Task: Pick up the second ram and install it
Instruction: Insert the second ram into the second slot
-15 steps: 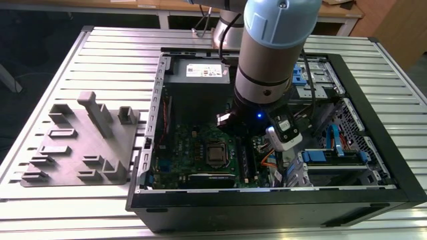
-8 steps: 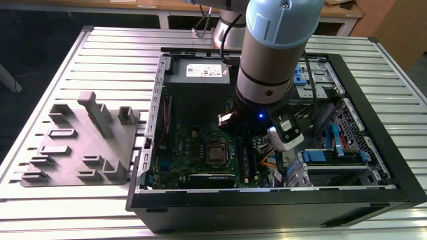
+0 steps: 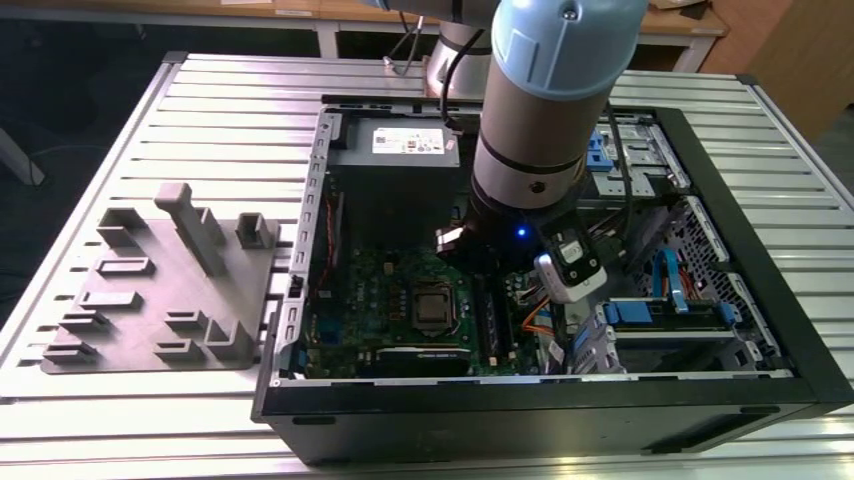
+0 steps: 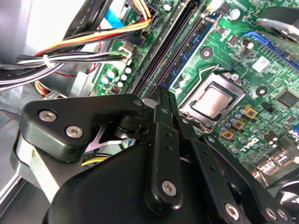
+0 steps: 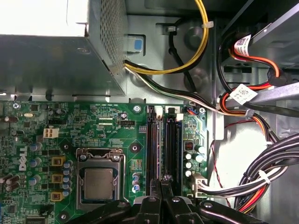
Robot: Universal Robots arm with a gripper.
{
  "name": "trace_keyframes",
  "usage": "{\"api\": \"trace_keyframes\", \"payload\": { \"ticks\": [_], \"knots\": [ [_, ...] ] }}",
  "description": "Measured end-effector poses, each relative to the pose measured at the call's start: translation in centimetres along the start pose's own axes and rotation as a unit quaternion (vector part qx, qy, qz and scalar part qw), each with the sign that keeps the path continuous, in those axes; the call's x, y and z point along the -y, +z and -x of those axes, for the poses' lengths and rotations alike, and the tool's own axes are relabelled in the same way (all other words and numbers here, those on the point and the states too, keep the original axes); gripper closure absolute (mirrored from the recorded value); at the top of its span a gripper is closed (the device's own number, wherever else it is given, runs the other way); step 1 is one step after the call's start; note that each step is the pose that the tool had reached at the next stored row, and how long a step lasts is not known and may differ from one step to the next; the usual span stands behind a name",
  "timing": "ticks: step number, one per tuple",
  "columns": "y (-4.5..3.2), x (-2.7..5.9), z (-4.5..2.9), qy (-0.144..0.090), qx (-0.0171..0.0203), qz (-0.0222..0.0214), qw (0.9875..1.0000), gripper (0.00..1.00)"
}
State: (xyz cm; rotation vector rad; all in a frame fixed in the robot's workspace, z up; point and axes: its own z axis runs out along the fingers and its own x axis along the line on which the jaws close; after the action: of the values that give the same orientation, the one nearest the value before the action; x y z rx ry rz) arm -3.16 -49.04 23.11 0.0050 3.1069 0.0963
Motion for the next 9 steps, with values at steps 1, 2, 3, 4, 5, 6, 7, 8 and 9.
{"api": "trace_keyframes", "payload": {
  "ticks": [1,2,3,4,5,6,7,8,9],
  "knots": [
    [0.06,0.00,0.00,0.000,0.0001,0.0001,1.0000,0.92],
    [0.11,0.01,-0.01,0.000,0.0000,0.0000,1.0000,0.92],
    [0.12,0.01,-0.01,0.000,0.0000,-0.0001,1.0000,0.92],
    [0.12,0.01,-0.01,0.000,0.0000,-0.0001,1.0000,0.92],
    [0.12,0.02,-0.01,0.000,0.0000,-0.0002,1.0000,0.92],
    [0.12,0.02,-0.01,0.000,0.0000,-0.0002,1.0000,0.92],
    [0.13,0.01,-0.01,0.000,0.0000,-0.0001,1.0000,0.92],
    [0.13,0.01,-0.01,0.000,0.0000,0.0000,1.0000,0.92],
    [0.15,0.00,-0.01,0.000,0.0001,0.0001,1.0000,0.92]
  ]
}}
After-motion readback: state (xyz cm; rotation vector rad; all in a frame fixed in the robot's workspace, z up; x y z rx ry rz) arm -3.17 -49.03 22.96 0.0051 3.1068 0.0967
